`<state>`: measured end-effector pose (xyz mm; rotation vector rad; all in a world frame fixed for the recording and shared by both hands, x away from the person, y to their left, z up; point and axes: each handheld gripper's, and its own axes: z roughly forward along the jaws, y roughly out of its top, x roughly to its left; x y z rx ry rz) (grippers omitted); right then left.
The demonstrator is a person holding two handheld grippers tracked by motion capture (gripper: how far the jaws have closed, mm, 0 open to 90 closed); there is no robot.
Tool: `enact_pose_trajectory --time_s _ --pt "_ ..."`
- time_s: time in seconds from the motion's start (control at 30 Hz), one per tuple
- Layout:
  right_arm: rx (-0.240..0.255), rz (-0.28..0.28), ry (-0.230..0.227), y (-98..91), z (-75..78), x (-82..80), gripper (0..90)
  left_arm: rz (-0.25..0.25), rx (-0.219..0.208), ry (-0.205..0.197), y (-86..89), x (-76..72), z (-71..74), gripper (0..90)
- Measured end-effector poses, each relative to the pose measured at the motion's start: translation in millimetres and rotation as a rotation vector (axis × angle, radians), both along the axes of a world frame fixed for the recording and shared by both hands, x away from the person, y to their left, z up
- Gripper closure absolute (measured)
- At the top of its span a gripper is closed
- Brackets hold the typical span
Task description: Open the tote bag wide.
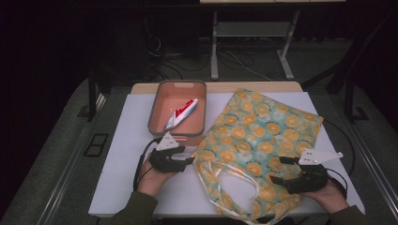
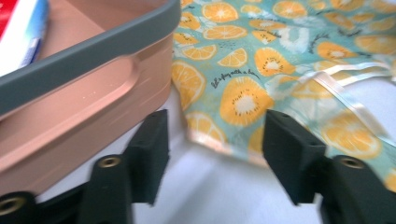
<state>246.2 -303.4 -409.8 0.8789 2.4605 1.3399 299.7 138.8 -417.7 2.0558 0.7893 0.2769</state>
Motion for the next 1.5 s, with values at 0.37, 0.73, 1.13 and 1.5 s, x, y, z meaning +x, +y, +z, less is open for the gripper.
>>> enact_pose_trajectory --time_s 0.37,0.73,1.13,1.5 --pt "-0.027 0.193 0.054 62.6 -6.6 -15.6 22.5 -0.011 -0.056 0.031 20.2 -23.4 -8.6 13.3" --pt "-0.033 0.371 0.093 110.5 -11.5 -37.8 38.3 -0.001 -0.026 0.022 14.2 -21.9 -12.6 0.0" --pt "-0.169 0.467 0.140 142.8 -30.3 -44.7 74.9 -0.018 -0.020 0.031 12.3 -19.7 -14.5 0.0" --pt "-0.071 0.371 0.080 119.4 -4.9 -30.0 87.9 -0.025 -0.026 0.020 13.1 -20.3 -12.8 0.0"
